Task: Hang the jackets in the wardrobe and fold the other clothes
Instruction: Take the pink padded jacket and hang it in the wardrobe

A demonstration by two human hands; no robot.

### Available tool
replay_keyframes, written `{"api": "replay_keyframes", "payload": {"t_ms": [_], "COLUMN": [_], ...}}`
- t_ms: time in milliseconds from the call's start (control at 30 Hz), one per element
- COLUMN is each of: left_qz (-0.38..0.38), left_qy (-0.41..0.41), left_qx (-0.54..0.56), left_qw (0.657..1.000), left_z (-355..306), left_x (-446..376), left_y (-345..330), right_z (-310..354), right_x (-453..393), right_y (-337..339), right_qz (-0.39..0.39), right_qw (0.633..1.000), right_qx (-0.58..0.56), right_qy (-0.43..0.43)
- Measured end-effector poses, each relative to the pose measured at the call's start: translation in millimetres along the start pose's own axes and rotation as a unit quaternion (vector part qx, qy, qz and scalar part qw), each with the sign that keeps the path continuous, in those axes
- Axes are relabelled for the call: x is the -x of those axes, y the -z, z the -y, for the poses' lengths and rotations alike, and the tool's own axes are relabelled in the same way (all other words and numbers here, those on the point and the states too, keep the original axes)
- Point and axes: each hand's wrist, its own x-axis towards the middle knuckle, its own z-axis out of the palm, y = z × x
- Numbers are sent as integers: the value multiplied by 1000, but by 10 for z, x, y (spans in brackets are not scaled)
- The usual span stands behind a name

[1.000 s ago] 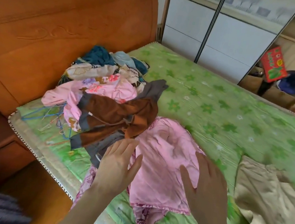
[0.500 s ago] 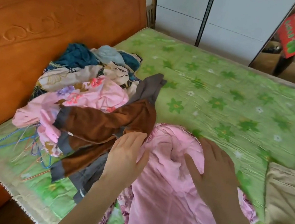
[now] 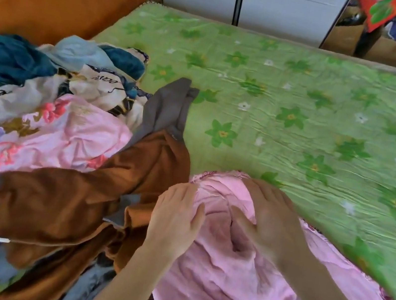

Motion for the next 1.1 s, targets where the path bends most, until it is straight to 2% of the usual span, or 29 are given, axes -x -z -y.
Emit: {"api": "replay_keyframes", "payload": {"t_ms": [167,333,533,800,1100], "left_qz": [55,67,88,57,102], "left_qy": [-27,5,-16,-76,-82], "left_qx": [-23,-30,-97,-102,59], "left_qw": [998,997,991,990,990], "left_z": [192,356,490,427,-73], "left_x": [-362,-639,-695,-520,-139], "left_y": [-585,-1070,-1439,-1243,-357], "right_z": [-152,-283,-455,-492,-280], "right_x": [-492,-1007,-1190,-860,22], "right_y": [-581,-1027,-1389,-1112,251], "right_qz": [38,146,233,109,71], "right_qw": [999,989,971,992,994], "right_qx": [-6,2,57,18,-23], "right_qy": [0,6,10,63,76]}}
